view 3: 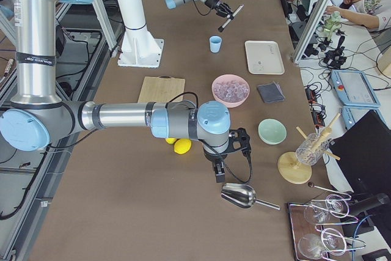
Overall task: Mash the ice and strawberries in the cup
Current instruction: 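Lift the pestle out of the cup and carry it back with the left gripper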
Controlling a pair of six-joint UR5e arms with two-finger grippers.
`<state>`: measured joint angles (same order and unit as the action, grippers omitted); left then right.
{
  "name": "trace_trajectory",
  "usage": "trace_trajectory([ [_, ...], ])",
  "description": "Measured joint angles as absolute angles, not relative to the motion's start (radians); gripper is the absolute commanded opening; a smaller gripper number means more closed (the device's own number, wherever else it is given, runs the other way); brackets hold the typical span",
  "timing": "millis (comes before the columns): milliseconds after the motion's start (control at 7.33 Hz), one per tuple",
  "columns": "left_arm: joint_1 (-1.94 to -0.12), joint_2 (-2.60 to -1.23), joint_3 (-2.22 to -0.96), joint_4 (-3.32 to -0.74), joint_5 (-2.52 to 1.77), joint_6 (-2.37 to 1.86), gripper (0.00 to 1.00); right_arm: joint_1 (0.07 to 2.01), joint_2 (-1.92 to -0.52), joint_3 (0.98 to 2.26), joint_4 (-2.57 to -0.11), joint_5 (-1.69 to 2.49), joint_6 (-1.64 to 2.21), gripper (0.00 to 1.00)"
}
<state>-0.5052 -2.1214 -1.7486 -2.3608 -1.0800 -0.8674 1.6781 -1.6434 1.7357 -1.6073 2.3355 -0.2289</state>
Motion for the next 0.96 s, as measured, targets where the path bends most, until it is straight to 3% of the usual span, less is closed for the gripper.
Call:
trace_trajectory([
  [546, -0.959, -1.846, -1.782, -2.372, -1.840, -0.862, 0.00, 1.678, -1.610, 1.738, -1.607, 2.334, -0.230, 0.99],
  [956, -1.103, -1.541, -1.763, -2.411, -2.142, -0.850, 0.00, 1.678, -1.608, 1.747, -1.607, 2.354, -0.229, 0.99],
])
